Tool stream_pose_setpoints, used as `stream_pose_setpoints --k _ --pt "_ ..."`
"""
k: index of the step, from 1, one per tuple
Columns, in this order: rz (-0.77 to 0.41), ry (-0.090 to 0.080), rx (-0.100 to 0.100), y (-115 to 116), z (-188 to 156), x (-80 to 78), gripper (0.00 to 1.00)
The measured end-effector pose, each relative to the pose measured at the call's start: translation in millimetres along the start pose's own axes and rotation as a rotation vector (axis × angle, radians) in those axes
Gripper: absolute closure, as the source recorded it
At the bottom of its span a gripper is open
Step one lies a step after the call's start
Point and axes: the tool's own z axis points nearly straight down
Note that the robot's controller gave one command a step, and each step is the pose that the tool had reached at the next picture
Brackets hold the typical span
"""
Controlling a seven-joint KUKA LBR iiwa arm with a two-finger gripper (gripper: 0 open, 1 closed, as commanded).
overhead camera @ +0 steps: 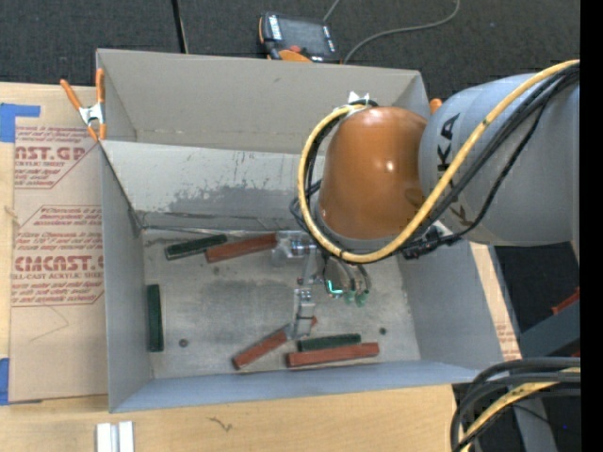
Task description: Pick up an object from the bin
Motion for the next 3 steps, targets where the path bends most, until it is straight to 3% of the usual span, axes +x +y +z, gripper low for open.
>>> stream_pose_setpoints --k 1,2,3 --pt "-0.196 -0.003 0.001 -23.2 125.2 -4.9 0.0" --pt "-0.196 -0.007 0.0 -22.6 122.4 -6.4 1.0" --pt "-0.234 -0.016 0.001 -25.3 -31.5 -9.2 1.0"
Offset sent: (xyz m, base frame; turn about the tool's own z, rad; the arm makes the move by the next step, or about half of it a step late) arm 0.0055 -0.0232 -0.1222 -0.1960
